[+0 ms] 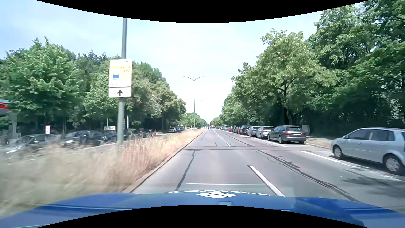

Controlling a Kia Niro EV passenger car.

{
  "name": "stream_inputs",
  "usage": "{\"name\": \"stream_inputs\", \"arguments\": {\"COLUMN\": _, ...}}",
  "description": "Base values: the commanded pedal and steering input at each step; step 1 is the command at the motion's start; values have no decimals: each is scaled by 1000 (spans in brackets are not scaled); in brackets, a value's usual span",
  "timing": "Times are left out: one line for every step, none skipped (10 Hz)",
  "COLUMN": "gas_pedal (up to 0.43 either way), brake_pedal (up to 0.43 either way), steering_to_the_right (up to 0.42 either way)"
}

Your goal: Follow the waypoints while adhering to traffic rules and regulations

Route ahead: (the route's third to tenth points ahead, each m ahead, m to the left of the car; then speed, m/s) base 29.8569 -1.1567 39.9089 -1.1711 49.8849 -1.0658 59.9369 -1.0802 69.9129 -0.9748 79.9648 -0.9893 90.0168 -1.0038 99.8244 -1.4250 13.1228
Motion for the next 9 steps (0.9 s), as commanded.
{"name": "stream_inputs", "arguments": {"gas_pedal": 157, "brake_pedal": 0, "steering_to_the_right": -6}}
{"name": "stream_inputs", "arguments": {"gas_pedal": 157, "brake_pedal": 0, "steering_to_the_right": -6}}
{"name": "stream_inputs", "arguments": {"gas_pedal": 157, "brake_pedal": 0, "steering_to_the_right": -5}}
{"name": "stream_inputs", "arguments": {"gas_pedal": 157, "brake_pedal": 0, "steering_to_the_right": -5}}
{"name": "stream_inputs", "arguments": {"gas_pedal": 157, "brake_pedal": 0, "steering_to_the_right": -4}}
{"name": "stream_inputs", "arguments": {"gas_pedal": 157, "brake_pedal": 0, "steering_to_the_right": -4}}
{"name": "stream_inputs", "arguments": {"gas_pedal": 157, "brake_pedal": 0, "steering_to_the_right": -4}}
{"name": "stream_inputs", "arguments": {"gas_pedal": 157, "brake_pedal": 0, "steering_to_the_right": -4}}
{"name": "stream_inputs", "arguments": {"gas_pedal": 157, "brake_pedal": 0, "steering_to_the_right": -3}}
